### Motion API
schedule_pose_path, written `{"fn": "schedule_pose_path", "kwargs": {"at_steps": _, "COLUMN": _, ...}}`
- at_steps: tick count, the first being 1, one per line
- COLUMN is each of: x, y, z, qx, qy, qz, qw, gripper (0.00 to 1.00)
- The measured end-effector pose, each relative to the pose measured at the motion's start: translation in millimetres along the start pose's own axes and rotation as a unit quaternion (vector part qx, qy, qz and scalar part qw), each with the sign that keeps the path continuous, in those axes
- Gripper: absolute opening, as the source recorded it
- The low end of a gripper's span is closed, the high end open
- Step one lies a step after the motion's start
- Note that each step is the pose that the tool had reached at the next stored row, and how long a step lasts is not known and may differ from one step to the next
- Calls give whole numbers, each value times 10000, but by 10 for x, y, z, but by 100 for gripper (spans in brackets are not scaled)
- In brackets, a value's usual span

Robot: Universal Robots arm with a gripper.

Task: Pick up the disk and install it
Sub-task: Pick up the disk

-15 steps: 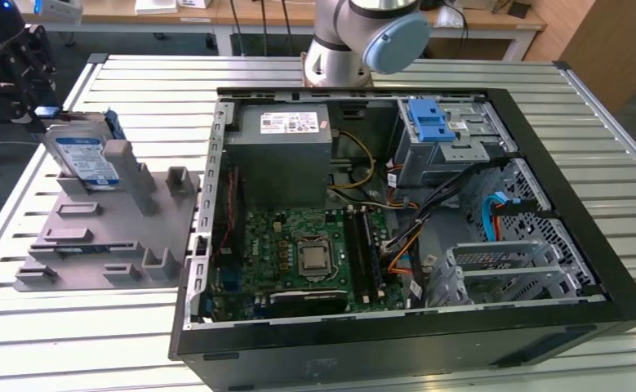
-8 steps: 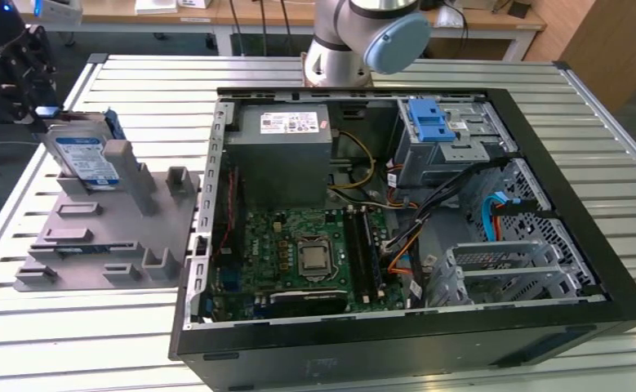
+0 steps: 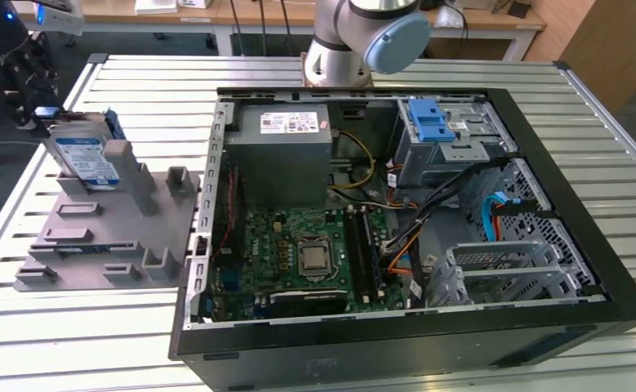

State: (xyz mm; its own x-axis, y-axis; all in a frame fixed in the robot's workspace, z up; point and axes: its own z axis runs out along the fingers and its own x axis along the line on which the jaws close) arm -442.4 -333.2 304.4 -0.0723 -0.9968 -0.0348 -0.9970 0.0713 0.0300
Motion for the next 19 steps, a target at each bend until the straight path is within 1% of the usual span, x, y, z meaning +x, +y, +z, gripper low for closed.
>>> {"fn": "schedule_pose_path", "kwargs": {"at_steps": 4, "x": 0, "y": 0, "z": 4, "qx": 0, "qy": 0, "qz": 0, "qw": 10000, "gripper": 55}}
{"fn": "schedule_pose_path", "kwargs": {"at_steps": 13, "x": 3, "y": -3, "z": 94, "qx": 1, "qy": 1, "qz": 0, "qw": 10000, "gripper": 55}}
{"fn": "schedule_pose_path", "kwargs": {"at_steps": 19, "x": 4, "y": -4, "z": 129, "qx": 0, "qy": 4, "qz": 0, "qw": 10000, "gripper": 55}}
